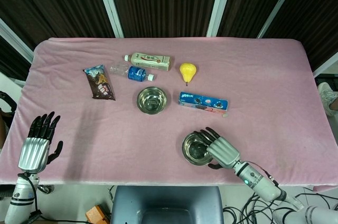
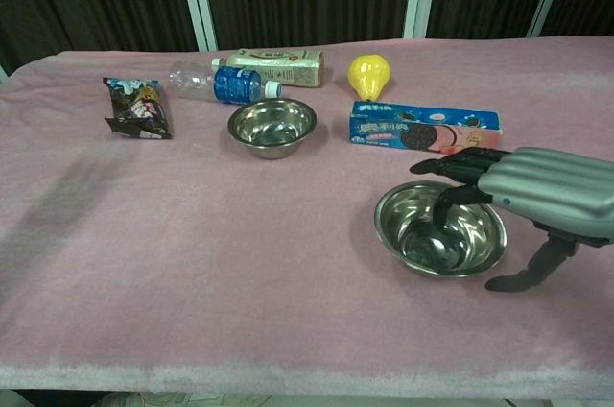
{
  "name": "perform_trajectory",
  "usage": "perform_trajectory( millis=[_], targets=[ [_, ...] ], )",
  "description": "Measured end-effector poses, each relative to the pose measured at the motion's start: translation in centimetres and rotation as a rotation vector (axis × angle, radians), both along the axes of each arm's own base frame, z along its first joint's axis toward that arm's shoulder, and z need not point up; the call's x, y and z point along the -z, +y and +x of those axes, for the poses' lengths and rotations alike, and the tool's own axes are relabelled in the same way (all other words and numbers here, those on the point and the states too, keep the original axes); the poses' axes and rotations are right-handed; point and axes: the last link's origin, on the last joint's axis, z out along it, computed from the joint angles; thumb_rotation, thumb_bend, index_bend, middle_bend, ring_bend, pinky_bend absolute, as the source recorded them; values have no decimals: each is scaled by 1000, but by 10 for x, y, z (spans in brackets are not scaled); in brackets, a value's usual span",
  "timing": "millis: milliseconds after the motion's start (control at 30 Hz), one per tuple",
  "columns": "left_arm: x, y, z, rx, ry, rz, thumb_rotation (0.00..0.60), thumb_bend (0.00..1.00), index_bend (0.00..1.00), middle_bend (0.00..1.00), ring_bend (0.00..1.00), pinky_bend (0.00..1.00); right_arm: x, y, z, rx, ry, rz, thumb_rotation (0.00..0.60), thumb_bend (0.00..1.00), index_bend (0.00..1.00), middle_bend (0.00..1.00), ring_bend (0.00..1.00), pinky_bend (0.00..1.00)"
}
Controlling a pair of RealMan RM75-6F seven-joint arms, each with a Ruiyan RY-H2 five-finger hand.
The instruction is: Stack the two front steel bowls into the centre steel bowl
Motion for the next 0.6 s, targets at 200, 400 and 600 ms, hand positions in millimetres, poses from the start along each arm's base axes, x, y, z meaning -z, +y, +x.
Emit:
perform_trajectory(
  millis=[200, 400, 600],
  targets=[
    [0, -1, -3, -14, -8, 4, 600, 413, 0, 0, 0, 87, 8, -2, 2, -13, -9, 24, 600, 543, 678, 7, 0, 0],
    [-1, -1, -4, -14, -14, 0, 600, 413, 0, 0, 0, 87, 13, -7, 4, -46, -6, 33, 600, 636, 709, 23, 0, 0],
    [-1, -1, -6, -18, -28, -1, 600, 411, 0, 0, 0, 87, 8, -15, 10, -68, -18, -10, 600, 642, 710, 33, 0, 0]
  ],
)
